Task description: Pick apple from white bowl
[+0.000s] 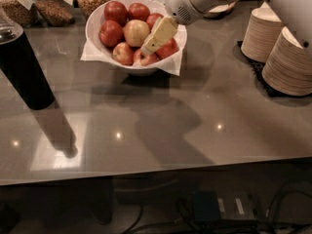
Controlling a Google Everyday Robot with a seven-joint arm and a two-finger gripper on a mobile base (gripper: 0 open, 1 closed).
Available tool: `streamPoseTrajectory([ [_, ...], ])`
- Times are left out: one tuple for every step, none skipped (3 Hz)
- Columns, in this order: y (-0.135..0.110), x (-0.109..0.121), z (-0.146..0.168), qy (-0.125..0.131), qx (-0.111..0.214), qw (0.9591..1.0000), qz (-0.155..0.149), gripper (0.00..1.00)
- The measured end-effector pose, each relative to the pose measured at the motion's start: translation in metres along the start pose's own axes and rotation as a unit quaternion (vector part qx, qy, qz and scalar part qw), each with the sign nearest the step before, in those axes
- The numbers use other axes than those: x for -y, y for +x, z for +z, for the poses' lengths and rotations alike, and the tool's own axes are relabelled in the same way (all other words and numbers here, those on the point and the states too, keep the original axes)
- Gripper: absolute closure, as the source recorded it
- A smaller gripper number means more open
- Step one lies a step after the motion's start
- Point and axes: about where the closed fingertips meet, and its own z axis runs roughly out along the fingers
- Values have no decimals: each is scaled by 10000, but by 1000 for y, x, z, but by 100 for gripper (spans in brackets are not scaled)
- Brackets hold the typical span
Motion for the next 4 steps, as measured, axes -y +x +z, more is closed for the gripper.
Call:
streamPoseTrajectory([
  [-3,9,25,-163,153,9997,61,0],
  [-5,15,46,-279,229,9993,125,0],
  [-8,16,62,-371,260,9989,138,4],
  [-8,13,75,-454,251,9985,151,18],
])
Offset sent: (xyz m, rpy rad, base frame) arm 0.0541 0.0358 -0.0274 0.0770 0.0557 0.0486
